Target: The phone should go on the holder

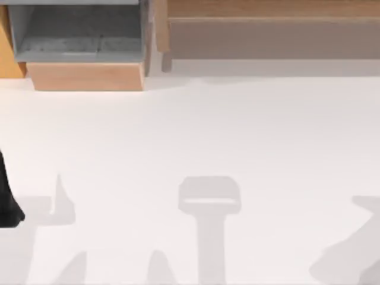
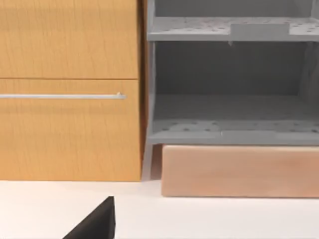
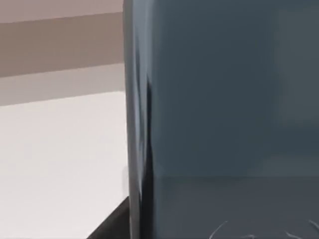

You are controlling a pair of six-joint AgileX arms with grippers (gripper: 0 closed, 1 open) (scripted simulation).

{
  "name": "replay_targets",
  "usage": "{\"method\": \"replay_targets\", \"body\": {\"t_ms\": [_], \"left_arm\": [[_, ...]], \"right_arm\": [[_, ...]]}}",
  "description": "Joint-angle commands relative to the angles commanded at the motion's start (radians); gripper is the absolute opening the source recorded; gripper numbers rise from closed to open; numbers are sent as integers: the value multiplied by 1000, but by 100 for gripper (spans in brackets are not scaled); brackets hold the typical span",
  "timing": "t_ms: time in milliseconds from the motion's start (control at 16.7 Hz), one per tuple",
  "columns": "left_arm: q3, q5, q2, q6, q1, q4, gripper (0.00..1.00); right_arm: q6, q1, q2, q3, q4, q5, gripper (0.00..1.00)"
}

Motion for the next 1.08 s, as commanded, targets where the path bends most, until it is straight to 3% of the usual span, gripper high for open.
{"method": "replay_targets", "body": {"t_ms": [600,1080], "left_arm": [[0,0,0,0,0,0,100],[0,0,0,0,0,0,100]], "right_arm": [[20,76,159,15,153,81,0],[46,87,219,14,225,82,0]]}}
